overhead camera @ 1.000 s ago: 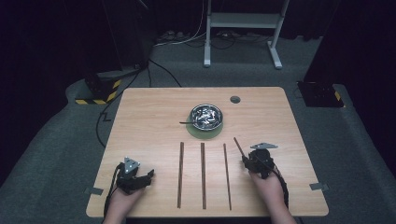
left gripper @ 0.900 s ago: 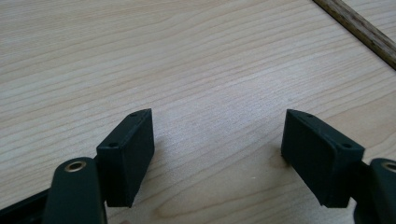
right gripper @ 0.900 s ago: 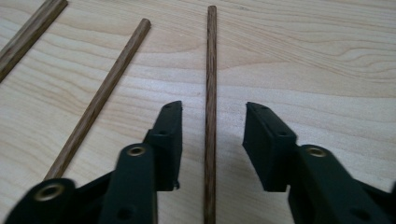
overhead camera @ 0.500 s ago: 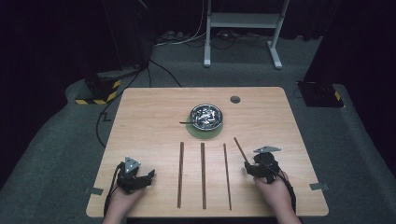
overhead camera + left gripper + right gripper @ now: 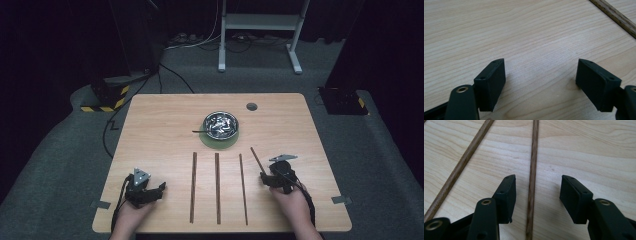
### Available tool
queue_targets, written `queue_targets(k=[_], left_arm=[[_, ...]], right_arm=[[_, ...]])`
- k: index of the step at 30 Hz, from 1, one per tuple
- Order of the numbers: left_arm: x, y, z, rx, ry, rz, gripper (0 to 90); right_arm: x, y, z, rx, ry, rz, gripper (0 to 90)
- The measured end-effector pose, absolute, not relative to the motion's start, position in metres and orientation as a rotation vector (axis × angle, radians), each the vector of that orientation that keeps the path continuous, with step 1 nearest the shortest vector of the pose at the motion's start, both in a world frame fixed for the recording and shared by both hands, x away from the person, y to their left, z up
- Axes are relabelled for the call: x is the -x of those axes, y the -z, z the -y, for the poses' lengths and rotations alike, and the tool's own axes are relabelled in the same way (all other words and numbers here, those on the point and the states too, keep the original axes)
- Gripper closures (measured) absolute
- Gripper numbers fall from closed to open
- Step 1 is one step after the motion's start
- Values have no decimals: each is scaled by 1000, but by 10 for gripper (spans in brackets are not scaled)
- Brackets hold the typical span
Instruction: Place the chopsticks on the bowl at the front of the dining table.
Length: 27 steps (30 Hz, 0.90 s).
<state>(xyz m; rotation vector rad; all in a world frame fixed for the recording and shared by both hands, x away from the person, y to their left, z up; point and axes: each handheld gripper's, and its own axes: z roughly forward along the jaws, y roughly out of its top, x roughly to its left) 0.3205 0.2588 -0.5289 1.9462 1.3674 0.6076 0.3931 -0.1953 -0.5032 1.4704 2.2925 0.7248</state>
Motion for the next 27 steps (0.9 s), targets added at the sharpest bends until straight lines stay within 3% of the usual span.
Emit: queue_targets(k=[7, 12, 21, 27], left_arm=[[-321, 529, -259, -1945, -604, -1367, 239], [-321, 529, -259, -1944, -604, -1368, 239], [-321, 529, -259, -1947, -606, -1366, 239], [-321, 529, -259, -1949, -606, -1364, 239]], right_arm=[[-397, 501, 188, -1444, -696, -2310, 670], [-401, 500, 186, -1426, -680, -2324, 749], [-406, 499, 183, -1432, -664, -2328, 757], [-406, 499, 180, -1429, -652, -2329, 834]])
